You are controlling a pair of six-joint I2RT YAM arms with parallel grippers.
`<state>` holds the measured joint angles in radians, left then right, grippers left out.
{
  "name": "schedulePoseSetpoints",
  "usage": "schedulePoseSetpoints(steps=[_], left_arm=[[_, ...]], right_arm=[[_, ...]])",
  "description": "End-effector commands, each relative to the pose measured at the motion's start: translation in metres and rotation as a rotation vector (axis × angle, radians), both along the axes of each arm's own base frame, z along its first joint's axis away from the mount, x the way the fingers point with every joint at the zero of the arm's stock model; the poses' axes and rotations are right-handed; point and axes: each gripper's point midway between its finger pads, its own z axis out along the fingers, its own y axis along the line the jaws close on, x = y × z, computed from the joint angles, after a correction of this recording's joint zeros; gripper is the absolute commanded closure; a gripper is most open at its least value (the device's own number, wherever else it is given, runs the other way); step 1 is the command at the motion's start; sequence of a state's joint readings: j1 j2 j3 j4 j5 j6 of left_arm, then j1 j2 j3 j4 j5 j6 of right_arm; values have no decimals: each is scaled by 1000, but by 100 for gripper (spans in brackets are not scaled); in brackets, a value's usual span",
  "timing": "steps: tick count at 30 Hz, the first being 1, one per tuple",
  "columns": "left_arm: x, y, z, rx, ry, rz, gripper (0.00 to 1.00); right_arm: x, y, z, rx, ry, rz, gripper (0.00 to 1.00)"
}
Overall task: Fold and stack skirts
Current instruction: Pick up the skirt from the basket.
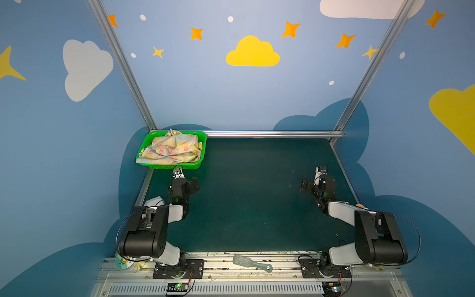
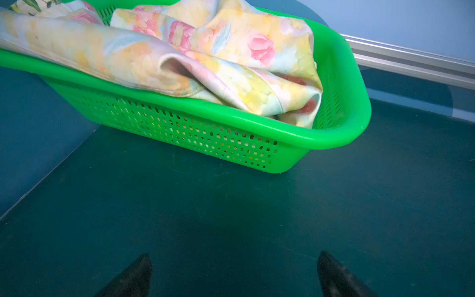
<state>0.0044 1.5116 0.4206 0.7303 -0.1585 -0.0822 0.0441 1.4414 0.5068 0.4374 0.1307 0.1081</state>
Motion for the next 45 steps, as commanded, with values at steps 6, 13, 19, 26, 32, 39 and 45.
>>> schedulePoseSetpoints(steps=[6, 13, 19, 26, 32, 39, 45], left_arm=[[0, 0, 0, 9, -4, -5, 0], [0, 0, 0, 9, -3, -6, 0], [0, 0, 0, 9, -3, -6, 0], [1, 0, 0, 9, -3, -6, 0], [0, 0, -1, 9, -1, -6, 0], [1, 0, -1, 9, -2, -6, 2], [0, 0, -1, 9, -2, -7, 0]], right_arm=[[6, 1, 6, 3, -19, -2, 1], [5, 1, 6, 2, -18, -2, 1], [6, 1, 6, 3, -18, -2, 1], [6, 1, 6, 1, -17, -1, 1], [6, 1, 6, 1, -17, -2, 1], [6, 2, 6, 2, -17, 0, 40], [6, 0, 6, 1, -18, -2, 17]])
